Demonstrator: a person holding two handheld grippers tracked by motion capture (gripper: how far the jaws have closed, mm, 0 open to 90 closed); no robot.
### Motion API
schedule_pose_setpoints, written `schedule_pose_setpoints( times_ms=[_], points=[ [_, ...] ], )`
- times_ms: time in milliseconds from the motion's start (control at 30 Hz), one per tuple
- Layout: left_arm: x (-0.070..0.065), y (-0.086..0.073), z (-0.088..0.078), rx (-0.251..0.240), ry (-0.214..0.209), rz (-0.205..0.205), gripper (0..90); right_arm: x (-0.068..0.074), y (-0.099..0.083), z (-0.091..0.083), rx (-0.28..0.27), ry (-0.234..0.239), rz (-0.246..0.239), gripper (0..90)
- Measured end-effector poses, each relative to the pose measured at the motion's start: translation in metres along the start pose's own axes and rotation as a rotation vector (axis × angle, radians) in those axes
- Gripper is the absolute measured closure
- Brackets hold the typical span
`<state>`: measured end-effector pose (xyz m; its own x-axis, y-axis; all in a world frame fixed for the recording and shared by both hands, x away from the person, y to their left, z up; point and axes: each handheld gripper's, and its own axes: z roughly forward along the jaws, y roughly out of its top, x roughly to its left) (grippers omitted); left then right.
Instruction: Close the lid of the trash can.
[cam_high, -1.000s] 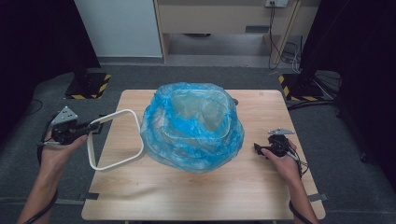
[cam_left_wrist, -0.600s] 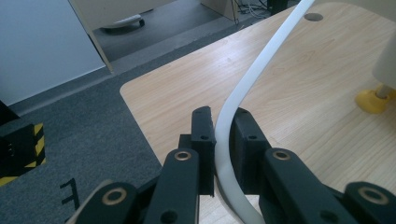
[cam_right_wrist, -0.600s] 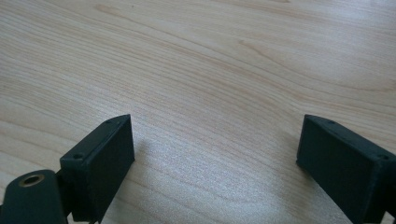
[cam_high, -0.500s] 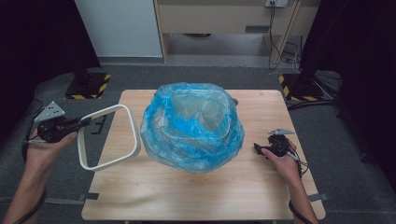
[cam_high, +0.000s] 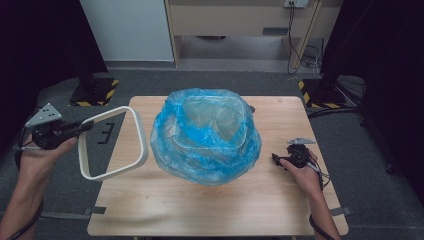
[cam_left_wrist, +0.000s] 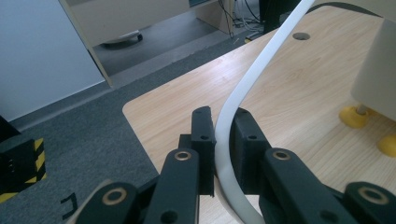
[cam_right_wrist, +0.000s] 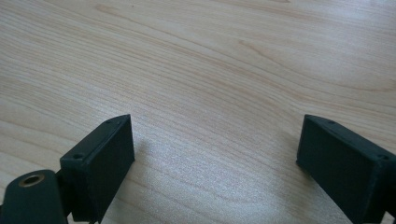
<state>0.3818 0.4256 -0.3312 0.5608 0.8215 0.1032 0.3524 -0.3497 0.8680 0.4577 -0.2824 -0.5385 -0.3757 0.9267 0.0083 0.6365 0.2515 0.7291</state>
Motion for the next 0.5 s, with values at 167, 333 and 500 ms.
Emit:
schedule_pose_setpoints(
  times_ms=[167, 333, 500],
  points=[
    [-0.001, 0.007, -0.001, -0.008, -0.004, 0.003, 80.5, 0.000, 0.000, 0.000, 0.000, 0.000, 0.000, 11.0],
    [-0.004, 0.019, -0.002, -0.021, -0.015, 0.014, 80.5, 0.000, 0.000, 0.000, 0.000, 0.000, 0.001, 11.0],
    [-0.006, 0.030, -0.002, -0.033, -0.021, 0.034, 80.5, 0.000, 0.000, 0.000, 0.000, 0.000, 0.001, 10.9]
  ],
)
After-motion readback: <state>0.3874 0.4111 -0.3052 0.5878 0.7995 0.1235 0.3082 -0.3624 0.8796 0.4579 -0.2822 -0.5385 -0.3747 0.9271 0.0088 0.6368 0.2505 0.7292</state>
